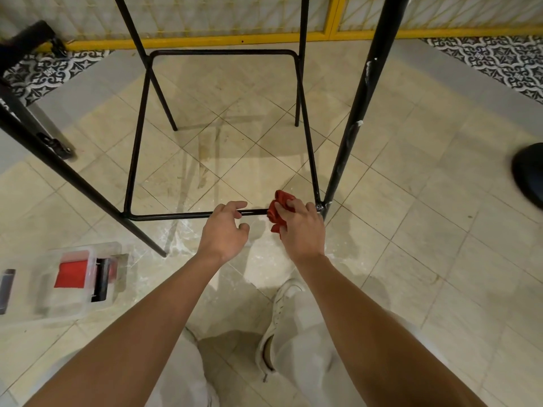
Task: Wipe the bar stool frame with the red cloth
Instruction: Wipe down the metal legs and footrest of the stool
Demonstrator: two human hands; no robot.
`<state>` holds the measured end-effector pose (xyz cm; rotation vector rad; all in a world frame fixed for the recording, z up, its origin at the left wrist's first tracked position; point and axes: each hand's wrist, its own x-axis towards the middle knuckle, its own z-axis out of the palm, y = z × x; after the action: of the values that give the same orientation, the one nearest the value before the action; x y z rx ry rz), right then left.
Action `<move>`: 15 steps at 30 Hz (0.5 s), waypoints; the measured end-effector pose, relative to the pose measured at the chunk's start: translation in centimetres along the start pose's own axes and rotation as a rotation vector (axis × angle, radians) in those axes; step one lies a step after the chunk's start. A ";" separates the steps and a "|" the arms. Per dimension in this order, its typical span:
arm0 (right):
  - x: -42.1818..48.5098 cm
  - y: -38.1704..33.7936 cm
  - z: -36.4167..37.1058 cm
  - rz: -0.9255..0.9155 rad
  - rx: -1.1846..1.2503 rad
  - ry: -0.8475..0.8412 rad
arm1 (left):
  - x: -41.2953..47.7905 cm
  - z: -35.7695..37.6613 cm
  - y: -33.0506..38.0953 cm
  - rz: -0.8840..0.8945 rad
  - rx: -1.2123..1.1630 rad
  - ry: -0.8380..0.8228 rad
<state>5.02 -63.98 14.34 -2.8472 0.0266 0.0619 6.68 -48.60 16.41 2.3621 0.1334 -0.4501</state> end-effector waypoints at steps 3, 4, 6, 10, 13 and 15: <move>-0.5 0.7 -0.6 0.046 0.100 -0.044 | -0.1 0.7 0.8 0.032 -0.023 0.000; -0.7 0.8 -0.7 0.044 0.132 -0.056 | -0.2 1.2 1.2 0.047 -0.041 -0.001; -0.7 1.0 -0.8 0.044 0.197 -0.082 | -0.2 2.2 2.0 0.077 -0.075 -0.014; -0.4 1.5 -1.1 0.082 0.440 -0.061 | -0.2 3.9 3.5 0.063 -0.186 -0.050; -0.5 2.4 -2.0 0.110 0.577 -0.163 | 0.1 5.3 4.7 0.006 -0.276 -0.073; -0.5 2.5 -2.4 0.076 0.591 -0.246 | 0.3 6.0 4.7 -0.042 -0.313 -0.069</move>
<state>4.53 -67.07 15.92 -2.2305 0.0860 0.3567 6.27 -56.07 15.21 2.0381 0.2058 -0.4923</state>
